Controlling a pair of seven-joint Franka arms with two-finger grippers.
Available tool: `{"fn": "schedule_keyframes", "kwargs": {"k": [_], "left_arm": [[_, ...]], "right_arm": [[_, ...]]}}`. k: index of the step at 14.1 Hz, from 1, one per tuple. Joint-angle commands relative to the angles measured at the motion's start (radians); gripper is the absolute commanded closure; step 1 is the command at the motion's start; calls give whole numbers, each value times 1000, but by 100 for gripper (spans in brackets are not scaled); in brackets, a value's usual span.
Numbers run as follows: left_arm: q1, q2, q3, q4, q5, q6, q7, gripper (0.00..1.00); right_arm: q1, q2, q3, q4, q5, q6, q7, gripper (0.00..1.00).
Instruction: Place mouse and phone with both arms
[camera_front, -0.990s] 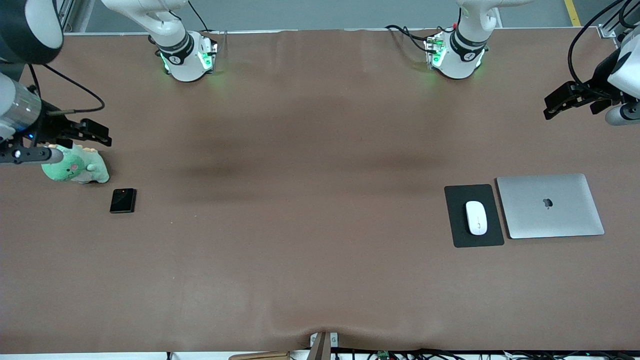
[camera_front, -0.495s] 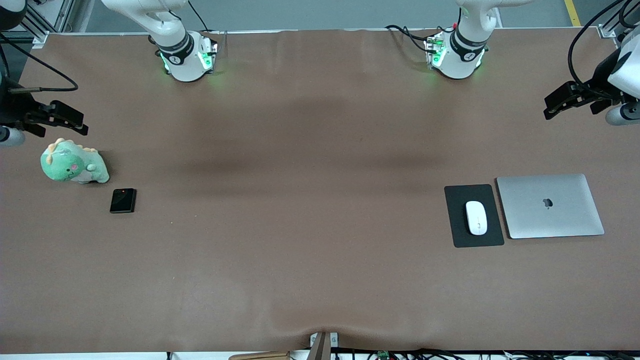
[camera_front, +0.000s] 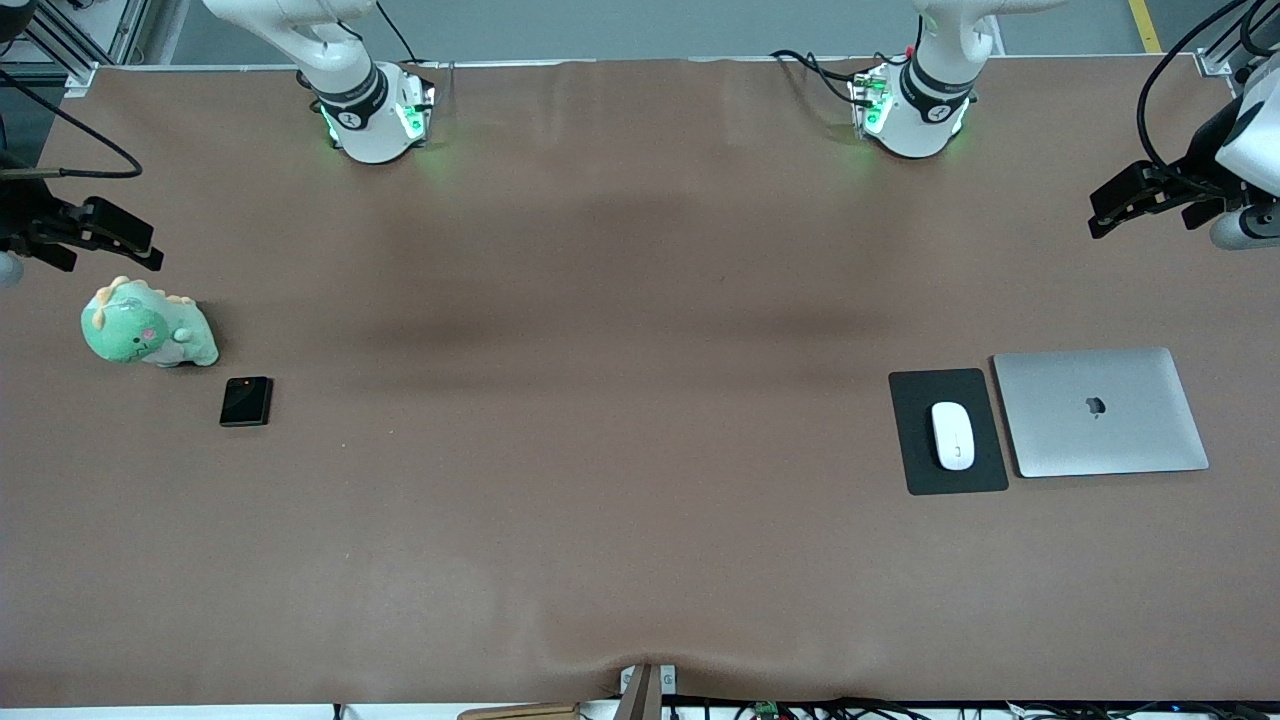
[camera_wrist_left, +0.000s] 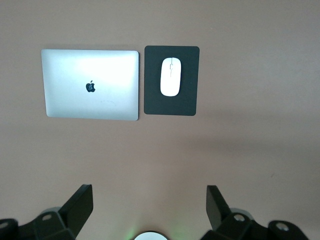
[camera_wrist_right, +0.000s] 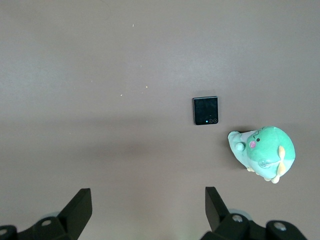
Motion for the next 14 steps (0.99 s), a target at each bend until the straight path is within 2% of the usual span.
{"fn": "schedule_keyframes", "kwargs": {"k": [1,4,14], "left_arm": [[9,-16,-9,12,5,-8,26,0],[5,-10,-15,43,4,-33,22,0],[11,-3,-11,44,-31,-55,25,0]], "right_arm": [[-5,10,5,22,-16,-16,17,0],[-2,12,5,22,-16,-15,17,0],[6,22,6,22,-14,-8,17,0]]}}
